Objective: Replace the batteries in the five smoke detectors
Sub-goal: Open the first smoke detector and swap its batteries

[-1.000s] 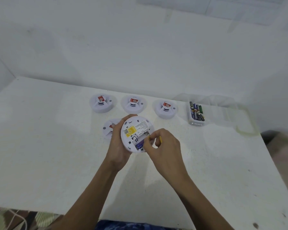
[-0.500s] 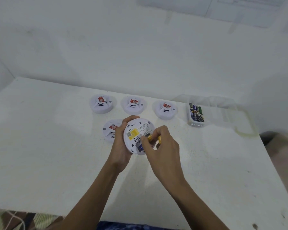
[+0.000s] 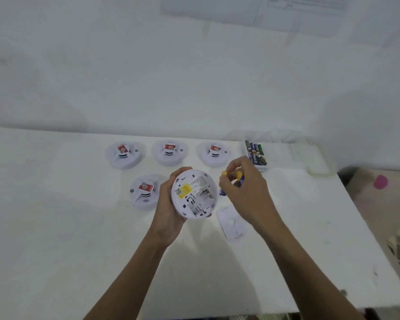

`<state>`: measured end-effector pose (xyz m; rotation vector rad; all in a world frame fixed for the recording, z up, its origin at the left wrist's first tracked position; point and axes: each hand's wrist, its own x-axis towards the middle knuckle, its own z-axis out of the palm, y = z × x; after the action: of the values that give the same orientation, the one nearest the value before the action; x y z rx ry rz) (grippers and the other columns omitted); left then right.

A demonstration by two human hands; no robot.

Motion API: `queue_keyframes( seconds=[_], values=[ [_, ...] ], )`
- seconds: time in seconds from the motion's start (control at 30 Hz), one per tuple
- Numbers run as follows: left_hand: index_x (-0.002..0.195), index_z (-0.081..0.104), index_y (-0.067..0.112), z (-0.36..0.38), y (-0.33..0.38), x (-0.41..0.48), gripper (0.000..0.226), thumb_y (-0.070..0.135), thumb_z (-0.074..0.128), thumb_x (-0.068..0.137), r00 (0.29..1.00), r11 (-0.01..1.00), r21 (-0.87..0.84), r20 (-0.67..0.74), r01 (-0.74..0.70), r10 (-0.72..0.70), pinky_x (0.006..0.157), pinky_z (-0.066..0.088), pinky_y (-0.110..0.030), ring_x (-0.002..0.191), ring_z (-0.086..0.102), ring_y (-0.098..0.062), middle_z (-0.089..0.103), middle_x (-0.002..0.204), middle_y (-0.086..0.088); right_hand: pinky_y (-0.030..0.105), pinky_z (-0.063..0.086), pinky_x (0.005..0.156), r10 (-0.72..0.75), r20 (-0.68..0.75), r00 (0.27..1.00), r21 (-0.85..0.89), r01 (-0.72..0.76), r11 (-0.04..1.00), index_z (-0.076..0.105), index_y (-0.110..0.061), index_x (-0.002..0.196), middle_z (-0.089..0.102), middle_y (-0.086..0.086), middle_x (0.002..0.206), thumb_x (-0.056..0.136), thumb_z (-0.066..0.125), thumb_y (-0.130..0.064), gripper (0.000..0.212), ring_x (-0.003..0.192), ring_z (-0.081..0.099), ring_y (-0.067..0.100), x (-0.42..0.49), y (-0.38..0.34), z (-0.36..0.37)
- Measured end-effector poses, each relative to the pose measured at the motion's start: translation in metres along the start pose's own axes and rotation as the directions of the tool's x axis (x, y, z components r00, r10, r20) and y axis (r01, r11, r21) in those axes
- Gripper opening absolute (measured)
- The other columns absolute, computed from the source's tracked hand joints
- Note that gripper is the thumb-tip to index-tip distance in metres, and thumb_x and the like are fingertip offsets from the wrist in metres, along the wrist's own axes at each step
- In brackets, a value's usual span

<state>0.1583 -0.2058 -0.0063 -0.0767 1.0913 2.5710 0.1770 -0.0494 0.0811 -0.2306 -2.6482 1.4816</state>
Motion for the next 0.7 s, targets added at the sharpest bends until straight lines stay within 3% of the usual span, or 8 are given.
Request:
queue_keyframes(
  seconds=[0.13,0.23,0.33,0.4,0.5,0.57,0.63,0.7],
  values=[
    [0.121,0.056,0.021,0.016,-0.012,0.012,0.039,0.034,0.028,0.099,0.992,0.992,-0.065,0.073,0.106,-0.101,0.087,0.046,-0.063,0.127,0.043,-0.05,0.047,0.141,-0.022,0.018,0.041,0.049,0.061,-0.081,0.995,-0.012,-0.062,0.998,0.051,-0.013,0.095,0.061,0.001,0.08,0.087,0.058,-0.014,0.011,0.05,0.056,-0.004,0.033,0.022,-0.044],
    [0.121,0.057,0.021,0.037,-0.025,0.022,0.037,0.032,0.028,0.101,0.989,0.989,-0.071,0.071,0.132,-0.127,0.077,0.052,-0.054,0.124,0.047,-0.05,0.05,0.138,-0.023,0.019,0.035,0.046,0.096,-0.13,0.987,-0.055,-0.104,0.993,0.051,-0.014,0.098,0.057,-0.001,0.076,0.088,0.057,-0.015,0.012,0.056,0.052,0.005,0.065,0.051,-0.084],
    [0.123,0.056,0.021,0.057,-0.039,0.033,0.039,0.04,0.048,0.09,0.984,0.988,-0.033,0.098,0.152,-0.148,0.079,0.049,-0.055,0.123,0.047,-0.051,0.049,0.138,-0.024,0.024,0.036,0.051,0.15,-0.114,0.982,-0.087,-0.16,0.983,0.049,-0.013,0.105,0.063,0.008,0.081,0.09,0.052,-0.015,0.015,0.064,0.057,0.01,0.1,0.084,-0.123],
    [0.123,0.057,0.021,0.072,-0.048,0.04,0.058,0.045,0.069,0.071,0.983,0.988,0.0,0.092,0.158,-0.157,0.081,0.048,-0.056,0.122,0.049,-0.051,0.052,0.137,-0.021,0.025,0.04,0.055,0.178,-0.102,0.979,-0.116,-0.189,0.975,0.047,-0.012,0.106,0.064,0.011,0.083,0.091,0.05,-0.013,0.015,0.067,0.061,0.011,0.123,0.106,-0.143],
    [0.131,0.051,0.014,0.094,-0.061,0.051,0.088,0.049,0.08,0.055,0.98,0.982,0.004,0.05,0.191,-0.191,0.083,0.047,-0.057,0.121,0.049,-0.051,0.052,0.137,-0.021,0.025,0.042,0.059,0.206,-0.061,0.977,-0.14,-0.213,0.967,0.046,-0.011,0.103,0.063,0.014,0.088,0.091,0.047,-0.01,0.012,0.064,0.06,0.011,0.154,0.135,-0.163],
    [0.128,0.055,0.015,0.108,-0.07,0.058,0.072,0.045,0.076,0.065,0.984,0.984,-0.023,0.024,0.176,-0.175,0.079,0.049,-0.057,0.118,0.052,-0.051,0.054,0.134,-0.022,0.022,0.04,0.056,0.221,-0.032,0.975,-0.177,-0.223,0.959,0.046,-0.01,0.102,0.06,0.012,0.088,0.09,0.047,-0.009,0.012,0.063,0.058,0.01,0.172,0.151,-0.17],
    [0.115,0.065,0.02,0.118,-0.081,0.063,0.025,0.024,0.056,0.091,0.996,0.996,-0.018,-0.011,0.083,-0.084,0.073,0.053,-0.059,0.112,0.055,-0.052,0.059,0.127,-0.022,0.019,0.039,0.052,0.216,-0.009,0.976,-0.211,-0.213,0.954,0.047,-0.01,0.101,0.055,0.006,0.084,0.09,0.048,-0.007,0.011,0.061,0.055,0.008,0.189,0.163,-0.173],
    [0.11,0.067,0.018,0.126,-0.09,0.067,0.021,0.018,0.056,0.092,0.999,0.999,0.036,-0.027,0.017,-0.016,0.07,0.053,-0.059,0.109,0.057,-0.052,0.061,0.124,-0.023,0.019,0.039,0.051,0.218,0.016,0.976,-0.246,-0.207,0.947,0.047,-0.01,0.098,0.052,0.004,0.084,0.089,0.047,-0.004,0.012,0.06,0.056,0.008,0.204,0.173,-0.175]
  ],
)
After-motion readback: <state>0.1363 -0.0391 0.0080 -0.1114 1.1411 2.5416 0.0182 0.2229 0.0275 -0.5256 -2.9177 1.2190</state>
